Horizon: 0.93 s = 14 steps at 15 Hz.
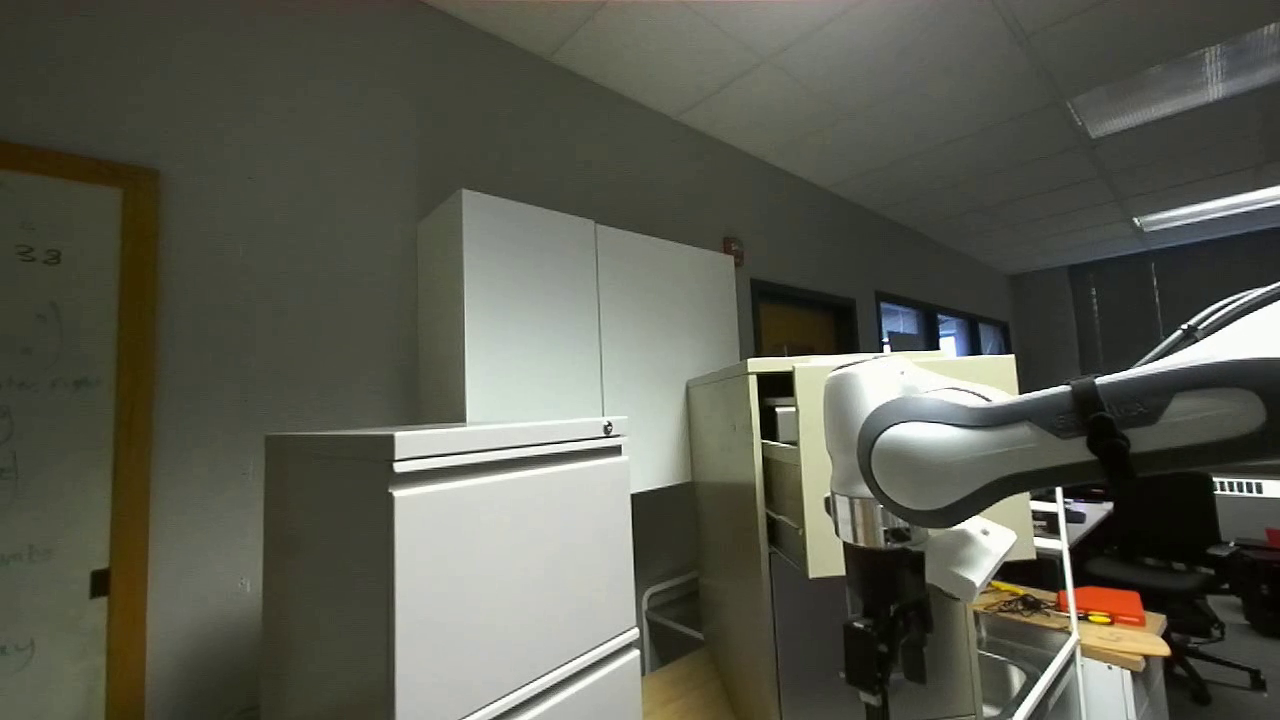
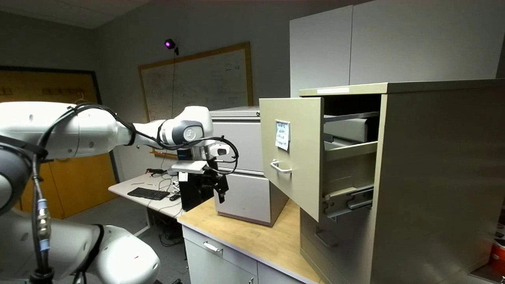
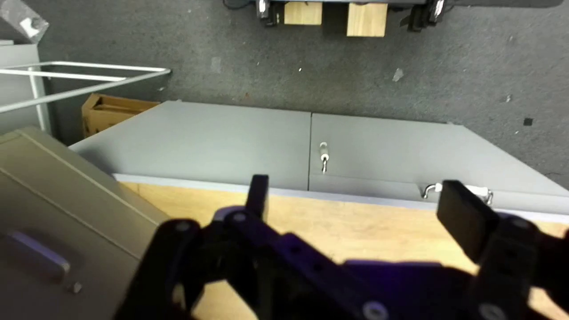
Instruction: Push the open upper drawer closed
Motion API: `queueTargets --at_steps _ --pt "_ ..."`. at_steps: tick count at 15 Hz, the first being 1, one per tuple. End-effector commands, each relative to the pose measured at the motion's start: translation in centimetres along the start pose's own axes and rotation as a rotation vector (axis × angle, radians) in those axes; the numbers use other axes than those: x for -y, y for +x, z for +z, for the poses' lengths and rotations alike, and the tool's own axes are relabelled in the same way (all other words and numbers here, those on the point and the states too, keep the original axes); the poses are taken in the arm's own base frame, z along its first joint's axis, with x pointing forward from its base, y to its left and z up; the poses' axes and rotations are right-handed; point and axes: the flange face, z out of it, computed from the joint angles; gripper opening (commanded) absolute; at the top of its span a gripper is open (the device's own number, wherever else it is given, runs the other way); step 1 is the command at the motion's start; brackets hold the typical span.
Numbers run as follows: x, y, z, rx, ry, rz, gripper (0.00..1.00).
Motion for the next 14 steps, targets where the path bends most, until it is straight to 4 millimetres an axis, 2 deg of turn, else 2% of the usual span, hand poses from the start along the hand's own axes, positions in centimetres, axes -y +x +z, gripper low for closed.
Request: queueTargets --at_steps 1,2,3,9,11,14 --pt "0.6 0.3 -2.9 -0.138 -0.136 0.038 0.72" --pt "0.7 0.4 -3.4 -0.176 -0.174 0.043 0.70" --pt "0.7 0.4 -4.0 -0.212 -0.215 0.045 0.63" --pt "0.3 0.5 -7.4 -0.419 -0.458 0.075 0.14" --pt "-0.1 0.6 -8.6 -0.490 -0.528 0.102 0.01" --pt "-1.4 0.8 -10.7 -0.596 -0.616 0.159 0.00"
